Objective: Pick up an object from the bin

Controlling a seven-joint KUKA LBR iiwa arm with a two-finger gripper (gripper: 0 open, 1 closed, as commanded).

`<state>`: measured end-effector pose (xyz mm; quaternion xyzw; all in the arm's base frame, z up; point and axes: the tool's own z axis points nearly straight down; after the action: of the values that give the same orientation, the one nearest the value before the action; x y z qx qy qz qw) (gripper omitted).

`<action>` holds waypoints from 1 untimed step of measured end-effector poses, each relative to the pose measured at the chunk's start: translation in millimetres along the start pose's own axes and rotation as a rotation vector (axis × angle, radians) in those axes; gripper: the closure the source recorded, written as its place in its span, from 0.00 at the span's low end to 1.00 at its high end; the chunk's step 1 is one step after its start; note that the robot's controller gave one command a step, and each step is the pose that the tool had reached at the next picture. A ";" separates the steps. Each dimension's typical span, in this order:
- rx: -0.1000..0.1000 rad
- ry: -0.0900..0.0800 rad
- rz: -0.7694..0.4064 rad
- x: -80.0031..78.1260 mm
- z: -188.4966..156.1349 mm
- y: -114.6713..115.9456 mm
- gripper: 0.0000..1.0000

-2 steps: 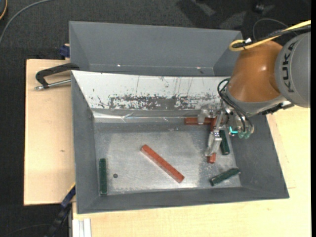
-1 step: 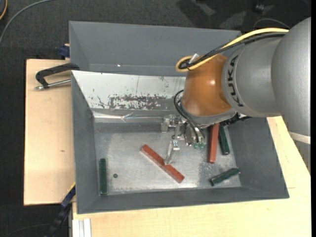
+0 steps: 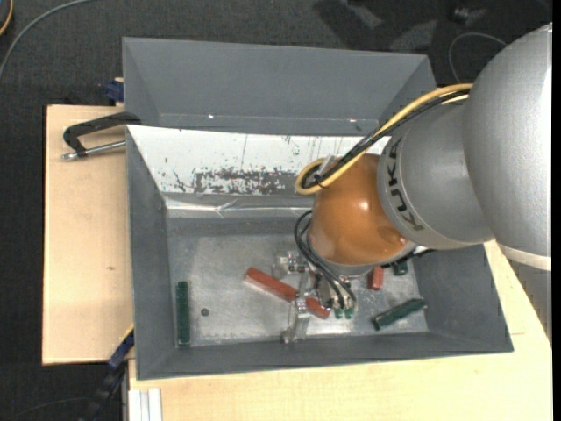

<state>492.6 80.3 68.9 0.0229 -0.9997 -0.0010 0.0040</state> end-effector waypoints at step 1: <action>0.001 -0.007 0.003 -3.3 -1.5 -1.9 1.00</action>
Offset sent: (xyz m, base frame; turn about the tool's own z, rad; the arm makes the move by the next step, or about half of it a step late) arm 0.0000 0.0000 0.0000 0.0000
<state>495.9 78.5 70.4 0.0213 -0.9998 -0.0005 0.0003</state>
